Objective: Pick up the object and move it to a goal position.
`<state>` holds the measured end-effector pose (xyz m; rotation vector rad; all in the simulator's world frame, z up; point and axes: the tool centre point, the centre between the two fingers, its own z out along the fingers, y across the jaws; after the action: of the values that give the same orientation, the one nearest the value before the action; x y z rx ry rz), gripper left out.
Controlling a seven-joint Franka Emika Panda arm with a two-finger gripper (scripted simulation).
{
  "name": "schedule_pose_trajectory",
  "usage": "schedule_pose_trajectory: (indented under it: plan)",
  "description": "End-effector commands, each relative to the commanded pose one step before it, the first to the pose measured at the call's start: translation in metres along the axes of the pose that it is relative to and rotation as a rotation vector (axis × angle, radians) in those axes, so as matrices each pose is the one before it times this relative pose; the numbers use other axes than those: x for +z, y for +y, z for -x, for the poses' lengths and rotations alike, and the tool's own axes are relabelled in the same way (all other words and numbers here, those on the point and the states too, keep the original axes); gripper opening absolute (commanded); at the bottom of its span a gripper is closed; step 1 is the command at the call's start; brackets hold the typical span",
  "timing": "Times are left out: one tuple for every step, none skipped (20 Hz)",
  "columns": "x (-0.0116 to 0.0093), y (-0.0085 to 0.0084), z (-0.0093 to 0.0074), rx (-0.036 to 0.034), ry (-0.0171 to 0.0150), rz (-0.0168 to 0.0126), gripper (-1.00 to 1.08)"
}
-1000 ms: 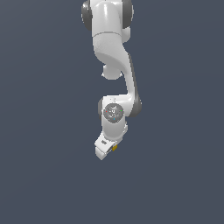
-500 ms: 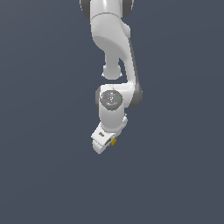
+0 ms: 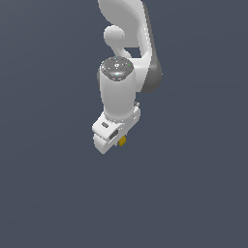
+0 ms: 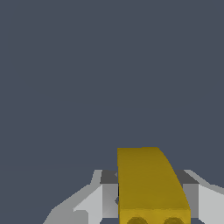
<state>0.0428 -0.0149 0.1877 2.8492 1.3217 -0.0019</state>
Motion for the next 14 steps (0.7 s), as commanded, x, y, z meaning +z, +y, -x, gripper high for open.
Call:
schedule_pose_trajectory:
  plan:
    - [-0.03087, -0.00157, 0.00606, -0.00031, 0.0002, 0.00022, -1.0]
    - [-0.01209, -0.00044, 0.00226, -0.0002, 0.00038, -0.00024, -1.0]
    - [-0.01202, -0.0004, 0.00225, 0.0, 0.0, 0.0, -1.0]
    - [-0.01198, -0.00038, 0.00222, 0.0, 0.0, 0.0, -1.0]
    - [-0.012, -0.00038, 0.0022, -0.00026, 0.00055, -0.00033, -1.0]
    - [-0.0119, -0.00033, 0.00216, 0.0, 0.0, 0.0, -1.0]
    - [-0.01181, -0.0003, 0.00212, 0.0, 0.0, 0.0, -1.0]
    - [-0.01152, -0.00026, 0.00205, 0.0, 0.0, 0.0, -1.0]
    - [-0.01125, -0.00017, 0.0021, -0.0001, 0.00061, -0.00031, -1.0]
    - [-0.01078, -0.00018, 0.00187, 0.0, 0.0, 0.0, -1.0]
    - [-0.01033, -0.00013, 0.00177, 0.0, 0.0, 0.0, -1.0]
    - [-0.00981, -0.00009, 0.00166, 0.0, 0.0, 0.0, -1.0]
    - [-0.00918, -0.00004, 0.00153, 0.0, 0.0, 0.0, -1.0]
    - [-0.00848, 0.0, 0.0014, 0.0, 0.0, 0.0, -1.0]
